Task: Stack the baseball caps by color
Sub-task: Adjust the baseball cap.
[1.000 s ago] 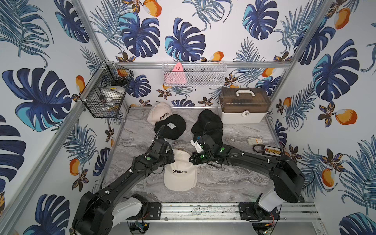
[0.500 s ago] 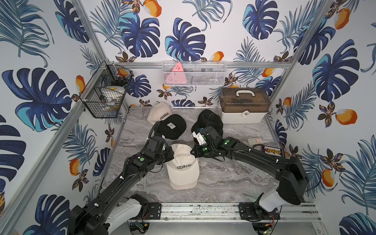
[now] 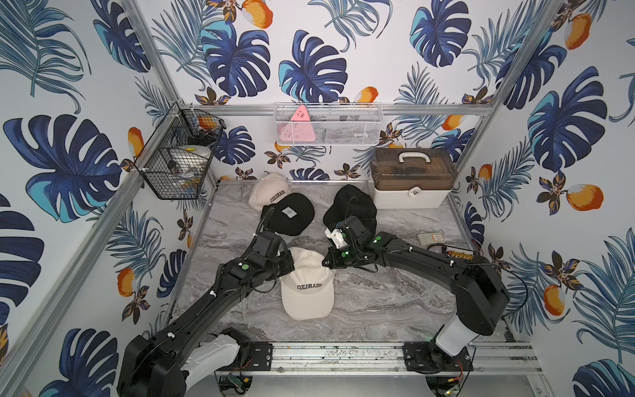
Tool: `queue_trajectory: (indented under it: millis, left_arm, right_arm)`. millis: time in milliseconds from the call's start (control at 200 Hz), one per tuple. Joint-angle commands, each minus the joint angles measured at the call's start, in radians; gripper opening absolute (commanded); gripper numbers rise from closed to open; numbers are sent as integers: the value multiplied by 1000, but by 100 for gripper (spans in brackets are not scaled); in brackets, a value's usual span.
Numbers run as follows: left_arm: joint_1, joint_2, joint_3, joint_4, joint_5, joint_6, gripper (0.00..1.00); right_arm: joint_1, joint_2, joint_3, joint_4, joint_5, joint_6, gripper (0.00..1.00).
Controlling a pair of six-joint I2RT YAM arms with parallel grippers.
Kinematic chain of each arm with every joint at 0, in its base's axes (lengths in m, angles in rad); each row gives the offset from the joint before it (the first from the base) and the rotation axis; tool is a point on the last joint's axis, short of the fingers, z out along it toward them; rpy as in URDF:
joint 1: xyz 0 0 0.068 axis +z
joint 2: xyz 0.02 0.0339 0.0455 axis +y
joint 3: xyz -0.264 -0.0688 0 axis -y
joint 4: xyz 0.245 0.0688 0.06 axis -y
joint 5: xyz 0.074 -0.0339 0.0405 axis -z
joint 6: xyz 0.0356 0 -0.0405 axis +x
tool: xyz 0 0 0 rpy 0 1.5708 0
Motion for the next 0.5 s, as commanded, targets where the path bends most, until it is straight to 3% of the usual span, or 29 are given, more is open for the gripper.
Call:
queue_trajectory:
  millis: [0,185,410,495]
  left_arm:
    - [4,10,5,8,-60,38,0]
    - [3,36,-46,60,-32,24,0]
    - [3,26,-96,85,-45,-5,0]
    - [3,19,-94,80,-51,-9,10]
  right_arm:
    - [0,9,-21,52,-7,30,0]
    - [0,32,-32,61,2,28,1]
    - [0,44,-12,36,45,7,11]
    - [-2,47,0,25,57,2,22]
